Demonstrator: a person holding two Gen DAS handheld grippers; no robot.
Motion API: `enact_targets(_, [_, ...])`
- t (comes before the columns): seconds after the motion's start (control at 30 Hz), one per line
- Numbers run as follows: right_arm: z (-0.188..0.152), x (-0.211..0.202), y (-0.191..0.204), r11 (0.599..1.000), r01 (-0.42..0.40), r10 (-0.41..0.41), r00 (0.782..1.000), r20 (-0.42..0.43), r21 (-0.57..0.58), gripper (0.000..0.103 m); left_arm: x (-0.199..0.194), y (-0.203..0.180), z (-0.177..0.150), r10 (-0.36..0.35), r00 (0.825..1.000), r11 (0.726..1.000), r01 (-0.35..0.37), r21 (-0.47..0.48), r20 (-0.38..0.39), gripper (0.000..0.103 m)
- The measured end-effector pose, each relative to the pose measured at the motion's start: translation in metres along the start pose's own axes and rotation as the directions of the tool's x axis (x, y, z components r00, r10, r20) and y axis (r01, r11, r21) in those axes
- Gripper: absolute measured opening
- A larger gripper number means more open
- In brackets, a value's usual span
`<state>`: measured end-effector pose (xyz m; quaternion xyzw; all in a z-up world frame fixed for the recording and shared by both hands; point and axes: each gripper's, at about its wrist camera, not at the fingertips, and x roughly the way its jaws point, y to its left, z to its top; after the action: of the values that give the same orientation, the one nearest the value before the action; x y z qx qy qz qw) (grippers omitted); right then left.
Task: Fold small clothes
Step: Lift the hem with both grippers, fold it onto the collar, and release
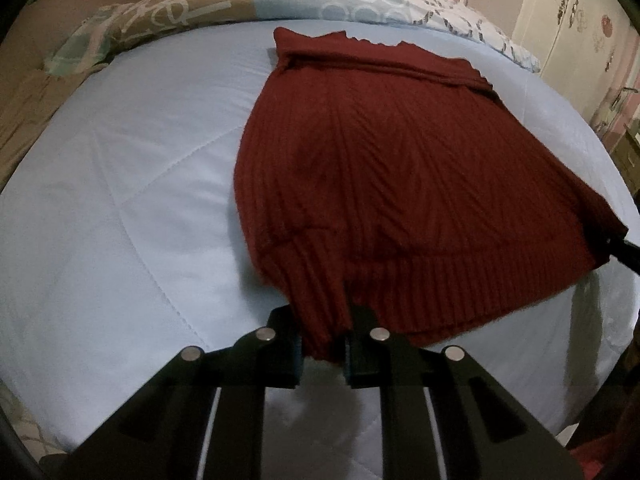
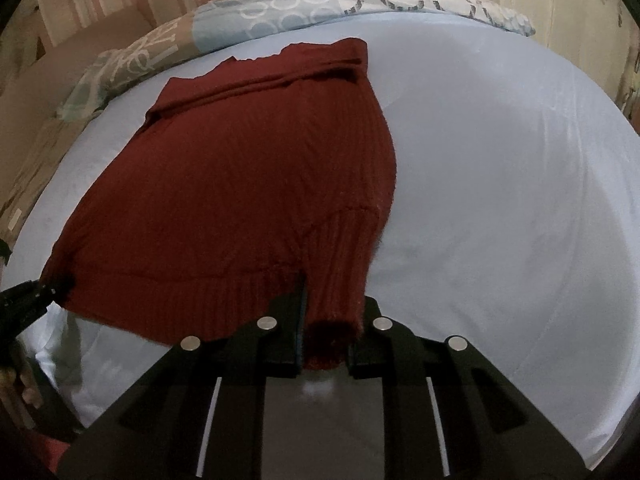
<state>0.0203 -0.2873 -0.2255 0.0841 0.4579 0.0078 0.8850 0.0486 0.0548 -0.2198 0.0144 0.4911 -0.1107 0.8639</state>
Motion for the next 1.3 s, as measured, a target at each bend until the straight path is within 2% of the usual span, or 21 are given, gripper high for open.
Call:
enact_targets(0.27, [0.011,-0.008,0.006,1.0,-0.015,0.017,0.998,0.053,-0.022,0.015,-0.008,-0.004,0.015,0.017,0.997,1.0,-0.018,0.023,0.073,0.013])
enact_targets(0.7, [0.069,-0.013,0.014,0.996,-0.04,0.051,0.987,0.149,-0.077,0.014,-0.005,-0.002,0.074,0.036,0.983,0.998,-0.045,0.041,0.181,0.013])
enact_targets(1.0, [0.13,0.008,0.008,0.996,-0.069,0.079,0.976,0.205,-0.052,0.014,0.009,0.002,0.142,0.057,0.965,0.996,-0.072,0.048,0.257,0.013])
enact_targets(1.3, [0.204,0.064,0.004,0.997,-0.073,0.079,0.974,0.21,-0.038,0.015,0.057,0.003,0.224,0.071,0.954,0.993,-0.095,0.07,0.293,0.013])
